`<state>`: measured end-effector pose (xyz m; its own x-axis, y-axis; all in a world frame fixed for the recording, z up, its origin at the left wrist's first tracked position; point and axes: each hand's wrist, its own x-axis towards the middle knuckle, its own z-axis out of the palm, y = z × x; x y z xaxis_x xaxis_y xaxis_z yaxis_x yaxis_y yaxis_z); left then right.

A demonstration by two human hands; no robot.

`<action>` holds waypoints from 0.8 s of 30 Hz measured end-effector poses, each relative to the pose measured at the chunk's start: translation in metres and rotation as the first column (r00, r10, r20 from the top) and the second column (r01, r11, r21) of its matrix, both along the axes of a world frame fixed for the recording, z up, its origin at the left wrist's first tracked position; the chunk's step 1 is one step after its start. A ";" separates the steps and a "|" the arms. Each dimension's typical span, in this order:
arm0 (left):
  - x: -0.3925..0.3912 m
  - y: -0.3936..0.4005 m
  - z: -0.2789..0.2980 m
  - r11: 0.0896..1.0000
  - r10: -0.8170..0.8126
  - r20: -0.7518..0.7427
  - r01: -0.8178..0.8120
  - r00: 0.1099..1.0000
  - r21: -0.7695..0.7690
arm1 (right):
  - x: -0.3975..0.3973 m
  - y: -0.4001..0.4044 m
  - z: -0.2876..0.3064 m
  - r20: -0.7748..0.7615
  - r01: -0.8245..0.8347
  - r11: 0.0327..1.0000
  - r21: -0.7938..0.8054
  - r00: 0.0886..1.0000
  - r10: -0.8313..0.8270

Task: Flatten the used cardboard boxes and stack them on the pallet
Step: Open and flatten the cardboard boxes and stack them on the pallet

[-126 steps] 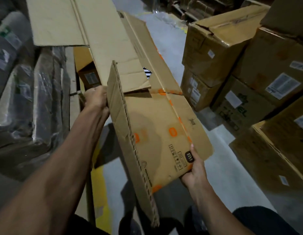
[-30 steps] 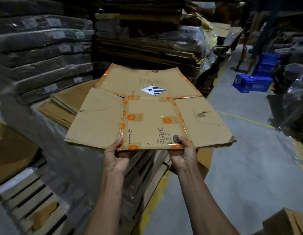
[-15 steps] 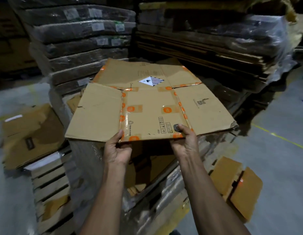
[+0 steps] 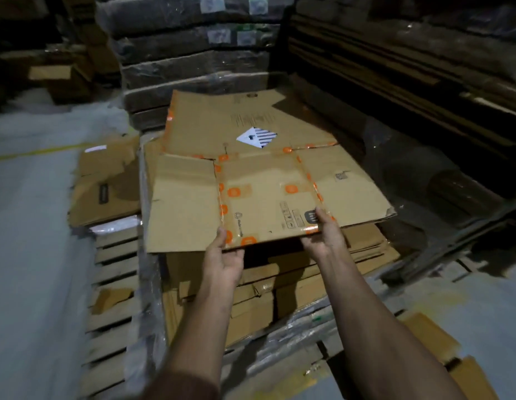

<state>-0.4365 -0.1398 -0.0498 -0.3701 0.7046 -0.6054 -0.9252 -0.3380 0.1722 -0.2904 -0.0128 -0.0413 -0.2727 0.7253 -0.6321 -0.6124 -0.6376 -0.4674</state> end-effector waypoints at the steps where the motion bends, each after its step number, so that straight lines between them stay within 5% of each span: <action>1: 0.004 0.005 -0.015 0.989 -0.023 0.005 0.023 1.000 -0.146 | 0.002 0.007 -0.018 0.117 -0.043 0.997 -0.064 0.992 0.050; 3: 0.011 0.007 -0.038 0.928 -0.095 0.019 0.095 0.995 -0.361 | 0.005 0.029 -0.064 0.318 -0.153 0.980 -0.127 0.930 0.187; 7: 0.015 0.011 -0.060 0.834 -0.264 -0.038 0.209 0.964 -0.510 | 0.006 0.032 -0.078 0.552 -0.246 0.959 -0.141 0.784 0.282; 17: 0.012 0.007 -0.088 0.609 -0.624 -0.293 0.216 0.724 -0.763 | 0.027 0.020 -0.095 0.783 -0.402 0.915 -0.041 0.556 0.280; 21: 0.030 0.003 -0.083 0.550 -0.792 -0.454 0.154 0.408 -0.821 | 0.052 -0.006 -0.098 0.843 -0.332 0.943 0.006 0.508 0.174; 24: 0.051 0.006 -0.077 0.505 -0.853 -0.518 0.150 -0.067 -0.850 | 0.078 -0.034 -0.100 0.918 -0.308 0.951 -0.009 0.375 0.130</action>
<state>-0.3852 -0.1336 -0.1264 -0.4667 0.7529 -0.4641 0.1810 0.5950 0.7831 -0.2122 -0.0468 -0.1414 0.2265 0.8311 -0.5080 0.3752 -0.5557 -0.7419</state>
